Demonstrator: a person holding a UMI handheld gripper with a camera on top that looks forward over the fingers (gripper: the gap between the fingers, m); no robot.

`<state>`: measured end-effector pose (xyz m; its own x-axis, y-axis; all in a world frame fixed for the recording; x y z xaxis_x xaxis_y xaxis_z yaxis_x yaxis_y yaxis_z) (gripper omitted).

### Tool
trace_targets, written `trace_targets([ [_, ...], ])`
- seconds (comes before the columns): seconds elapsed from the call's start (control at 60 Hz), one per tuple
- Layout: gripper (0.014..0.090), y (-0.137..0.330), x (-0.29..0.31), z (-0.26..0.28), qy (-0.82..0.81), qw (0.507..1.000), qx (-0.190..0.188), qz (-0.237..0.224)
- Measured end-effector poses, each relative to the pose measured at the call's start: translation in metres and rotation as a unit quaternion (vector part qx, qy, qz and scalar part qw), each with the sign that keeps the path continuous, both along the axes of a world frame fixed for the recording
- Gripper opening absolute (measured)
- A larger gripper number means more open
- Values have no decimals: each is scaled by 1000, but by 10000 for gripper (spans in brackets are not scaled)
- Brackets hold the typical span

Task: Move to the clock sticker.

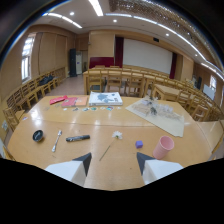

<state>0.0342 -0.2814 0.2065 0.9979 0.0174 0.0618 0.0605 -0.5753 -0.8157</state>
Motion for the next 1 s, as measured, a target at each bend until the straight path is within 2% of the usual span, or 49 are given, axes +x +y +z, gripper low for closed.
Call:
trace_targets([
  [0.083,855,-4,-7,-1,-3,1000,1,-2],
  [0.183,855,-17,-51,1,-9,1000,5,-3],
  [0.2,856,-11,-34,1,-8,1000,5,1],
  [0.417,863,-9,-121,3,0,1000,11,19],
  [0.533,859,10,-151,8,-1,999,17,29],
  [0.767,860,82,-194,3,-3,999,25,42],
  [1.0,862,201,-214,-35,2,999,5,34],
])
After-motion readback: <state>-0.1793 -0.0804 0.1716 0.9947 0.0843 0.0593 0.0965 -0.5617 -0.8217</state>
